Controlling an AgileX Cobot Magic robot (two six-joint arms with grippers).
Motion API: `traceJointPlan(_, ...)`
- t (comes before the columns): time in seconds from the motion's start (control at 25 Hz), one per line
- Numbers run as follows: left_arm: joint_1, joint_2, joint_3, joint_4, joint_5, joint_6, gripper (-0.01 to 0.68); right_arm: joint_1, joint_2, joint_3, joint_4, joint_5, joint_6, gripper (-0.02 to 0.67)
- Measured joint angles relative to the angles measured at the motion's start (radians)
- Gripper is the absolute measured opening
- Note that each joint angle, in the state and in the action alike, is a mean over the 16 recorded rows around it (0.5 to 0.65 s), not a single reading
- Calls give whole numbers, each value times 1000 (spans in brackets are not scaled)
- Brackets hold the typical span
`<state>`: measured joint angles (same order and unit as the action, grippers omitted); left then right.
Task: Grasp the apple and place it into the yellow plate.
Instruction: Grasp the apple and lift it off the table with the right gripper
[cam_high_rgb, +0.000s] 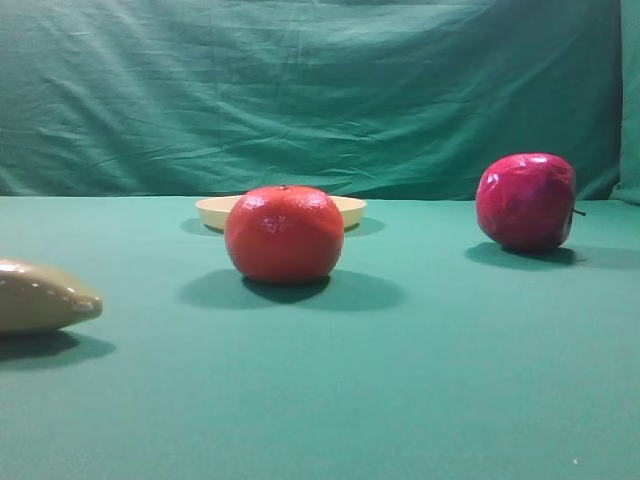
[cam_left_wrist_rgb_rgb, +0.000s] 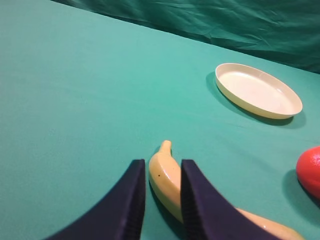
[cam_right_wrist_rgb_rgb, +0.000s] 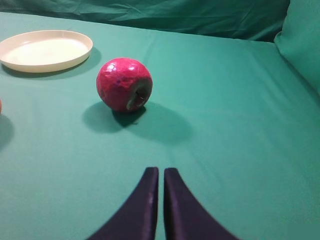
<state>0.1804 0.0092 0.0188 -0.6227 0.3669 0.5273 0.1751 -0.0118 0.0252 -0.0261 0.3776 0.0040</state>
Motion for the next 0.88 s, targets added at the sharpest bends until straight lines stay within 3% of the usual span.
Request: traceJointPlan(0.88, 0, 0, 0, 0, 0, 0, 157, 0, 0, 2, -1, -81, 2, 0)
